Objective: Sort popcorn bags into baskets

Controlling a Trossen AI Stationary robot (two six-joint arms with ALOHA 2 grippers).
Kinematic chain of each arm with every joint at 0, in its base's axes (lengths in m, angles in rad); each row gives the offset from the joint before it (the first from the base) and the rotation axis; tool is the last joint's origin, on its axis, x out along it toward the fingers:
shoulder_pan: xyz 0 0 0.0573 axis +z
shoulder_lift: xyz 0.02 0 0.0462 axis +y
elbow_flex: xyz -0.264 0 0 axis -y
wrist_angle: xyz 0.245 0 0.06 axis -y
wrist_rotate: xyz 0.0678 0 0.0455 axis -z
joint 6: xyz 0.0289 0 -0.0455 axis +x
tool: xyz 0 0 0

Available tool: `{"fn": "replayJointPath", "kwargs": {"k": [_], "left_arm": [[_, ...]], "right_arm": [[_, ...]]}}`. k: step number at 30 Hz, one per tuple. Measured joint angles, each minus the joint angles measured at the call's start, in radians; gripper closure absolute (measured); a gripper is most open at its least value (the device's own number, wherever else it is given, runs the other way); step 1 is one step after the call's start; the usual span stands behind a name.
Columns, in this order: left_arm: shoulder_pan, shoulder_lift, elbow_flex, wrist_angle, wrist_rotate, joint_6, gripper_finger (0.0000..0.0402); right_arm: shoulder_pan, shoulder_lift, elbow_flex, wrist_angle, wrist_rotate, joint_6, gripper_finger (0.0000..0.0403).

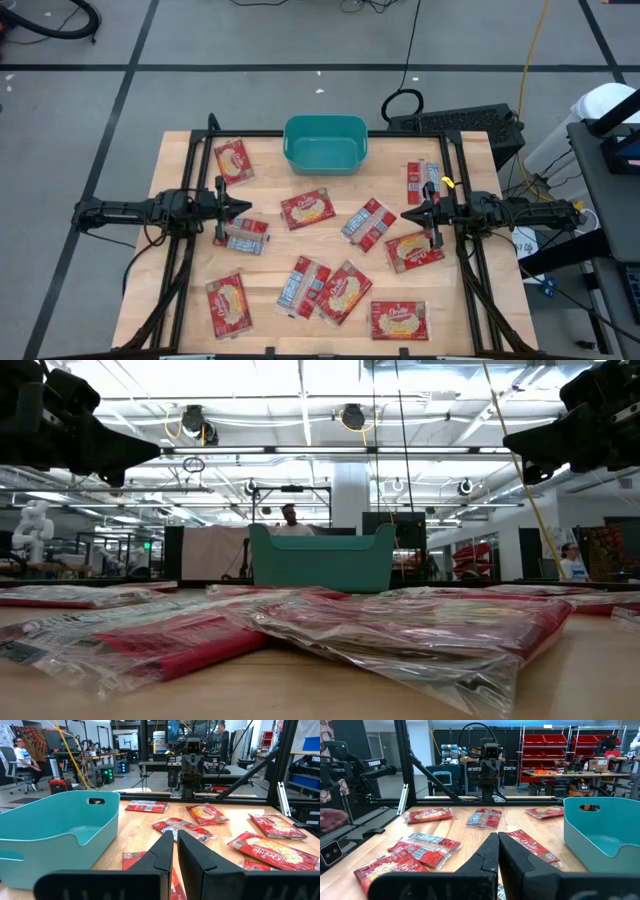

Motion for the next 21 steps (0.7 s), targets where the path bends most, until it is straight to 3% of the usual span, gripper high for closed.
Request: {"fn": "replayJointPath", "kwargs": {"k": [16, 21], "left_arm": [[0.0, 0.0, 0.0, 0.0, 0.0, 0.0, 0.0371], [0.0, 0.0, 0.0, 0.0, 0.0, 0.0, 0.0371]], "right_arm": [[0.0, -0.001, 0.014, 0.068, 0.028, 0.081, 0.0403], [-0.001, 0.0, 0.027, 0.062, 0.125, 0.131, 0.0403]]}}
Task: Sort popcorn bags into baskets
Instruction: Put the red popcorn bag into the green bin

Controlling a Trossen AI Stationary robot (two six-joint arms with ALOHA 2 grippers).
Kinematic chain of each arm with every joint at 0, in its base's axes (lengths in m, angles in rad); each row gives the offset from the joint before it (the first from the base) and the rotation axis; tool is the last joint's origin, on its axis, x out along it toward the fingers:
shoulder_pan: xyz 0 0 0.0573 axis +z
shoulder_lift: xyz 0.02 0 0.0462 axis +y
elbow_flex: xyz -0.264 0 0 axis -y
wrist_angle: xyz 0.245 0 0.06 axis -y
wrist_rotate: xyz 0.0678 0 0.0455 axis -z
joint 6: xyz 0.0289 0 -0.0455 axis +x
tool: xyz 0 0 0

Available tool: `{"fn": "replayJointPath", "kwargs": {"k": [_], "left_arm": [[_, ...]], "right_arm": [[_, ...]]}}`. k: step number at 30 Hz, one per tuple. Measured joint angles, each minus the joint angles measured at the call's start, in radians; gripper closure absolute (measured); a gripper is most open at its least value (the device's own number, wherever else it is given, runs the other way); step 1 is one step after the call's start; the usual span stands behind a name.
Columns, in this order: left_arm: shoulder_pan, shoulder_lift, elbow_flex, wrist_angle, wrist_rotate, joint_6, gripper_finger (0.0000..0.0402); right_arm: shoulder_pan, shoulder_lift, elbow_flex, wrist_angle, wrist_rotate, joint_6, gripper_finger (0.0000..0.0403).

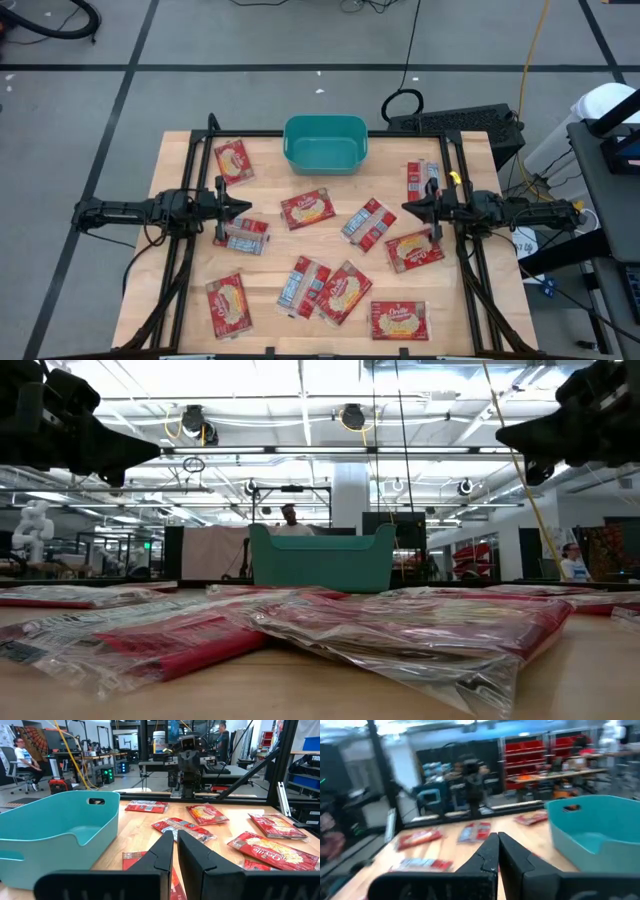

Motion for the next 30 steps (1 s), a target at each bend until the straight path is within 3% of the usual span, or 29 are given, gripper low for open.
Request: {"fn": "replayJointPath", "kwargs": {"k": [11, 15, 17, 21, 30], "left_arm": [[0.0, 0.0, 0.0, 0.0, 0.0, 0.0, 0.0371], [0.0, 0.0, 0.0, 0.001, 0.0, 0.0, 0.0371], [0.0, 0.0, 0.0, 0.0, 0.0, 0.0, 0.0371], [0.0, 0.0, 0.0, 0.001, 0.0, 0.0, 0.0371], [0.0, 0.0, 0.0, 0.001, 0.0, 0.0, 0.0371]], "right_arm": [[0.001, 0.002, 0.0, 0.009, 0.026, 0.097, 0.0403], [0.001, 0.001, 0.01, 0.09, -0.096, 0.074, 0.0403], [0.001, 0.011, 0.034, 0.071, -0.103, 0.086, 0.0403], [0.001, 0.067, 0.155, 0.053, -0.102, 0.071, 0.0403], [0.001, 0.328, 0.554, -0.134, -0.125, -0.007, 0.0403]]}}
